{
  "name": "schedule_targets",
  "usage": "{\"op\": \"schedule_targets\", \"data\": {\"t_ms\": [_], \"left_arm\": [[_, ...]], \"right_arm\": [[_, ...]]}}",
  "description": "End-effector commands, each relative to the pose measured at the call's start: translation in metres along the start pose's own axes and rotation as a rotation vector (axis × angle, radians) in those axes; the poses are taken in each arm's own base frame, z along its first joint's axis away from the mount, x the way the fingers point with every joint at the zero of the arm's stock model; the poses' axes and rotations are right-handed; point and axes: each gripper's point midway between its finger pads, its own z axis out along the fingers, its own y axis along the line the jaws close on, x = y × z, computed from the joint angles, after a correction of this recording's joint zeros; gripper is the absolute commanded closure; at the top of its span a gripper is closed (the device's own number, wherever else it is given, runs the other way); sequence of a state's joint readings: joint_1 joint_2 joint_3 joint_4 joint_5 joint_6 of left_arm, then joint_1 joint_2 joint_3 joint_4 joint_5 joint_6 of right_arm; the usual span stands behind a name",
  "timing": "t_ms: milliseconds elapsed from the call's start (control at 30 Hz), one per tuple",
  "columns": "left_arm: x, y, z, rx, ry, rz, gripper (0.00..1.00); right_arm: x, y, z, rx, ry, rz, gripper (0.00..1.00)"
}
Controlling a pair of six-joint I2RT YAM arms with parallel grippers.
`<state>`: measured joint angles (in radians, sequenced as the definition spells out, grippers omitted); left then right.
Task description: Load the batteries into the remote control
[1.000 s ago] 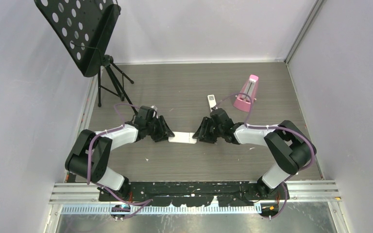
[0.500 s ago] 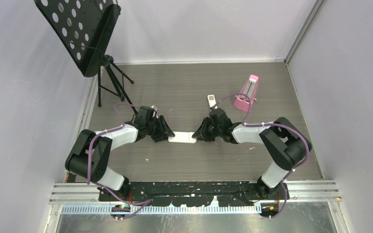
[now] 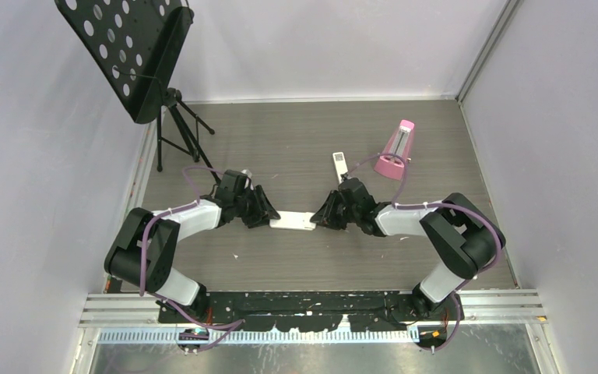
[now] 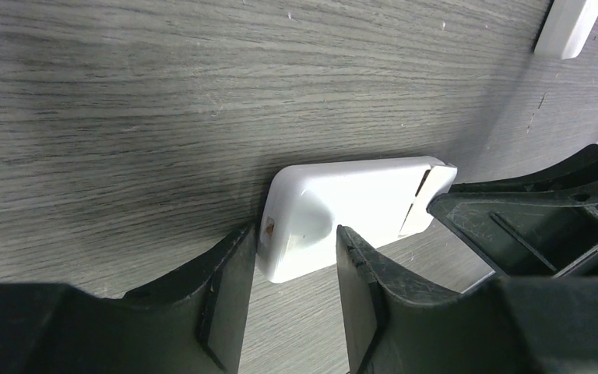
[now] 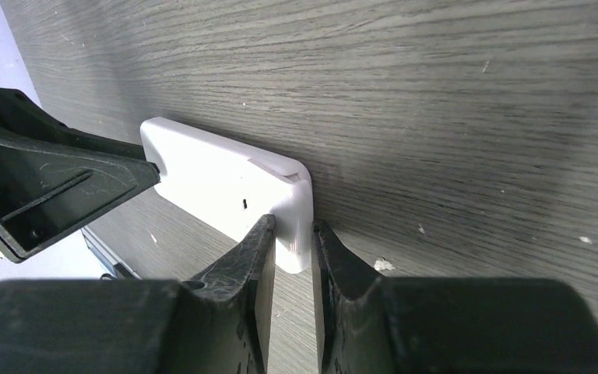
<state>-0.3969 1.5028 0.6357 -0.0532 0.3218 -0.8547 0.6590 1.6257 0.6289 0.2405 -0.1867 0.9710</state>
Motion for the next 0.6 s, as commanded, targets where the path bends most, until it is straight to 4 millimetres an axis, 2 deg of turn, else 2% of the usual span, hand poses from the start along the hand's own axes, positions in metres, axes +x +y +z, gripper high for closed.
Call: {"op": "schedule_targets", "data": {"t_ms": [0,367,433,567], "left_arm": [[0.035,0.054,0.005,-0.188,0.090,-0.030,0.54],[0.038,0.046,0.005,-0.140,0.105,-0.027,0.58],[0.039,0.043,0.005,-0.128,0.113,-0.020,0.60],[0.040,0.044,0.006,-0.133,0.115,-0.015,0.60]], "right_arm": [[0.032,-0.056,-0.004,0.171,0.081,-0.053,0.87],[0.034,-0.037,0.008,0.107,0.120,-0.066,0.87],[0.037,-0.038,0.010,0.118,0.137,-0.088,0.87],[0.037,-0.053,0.007,0.222,0.154,-0.145,0.90]]}}
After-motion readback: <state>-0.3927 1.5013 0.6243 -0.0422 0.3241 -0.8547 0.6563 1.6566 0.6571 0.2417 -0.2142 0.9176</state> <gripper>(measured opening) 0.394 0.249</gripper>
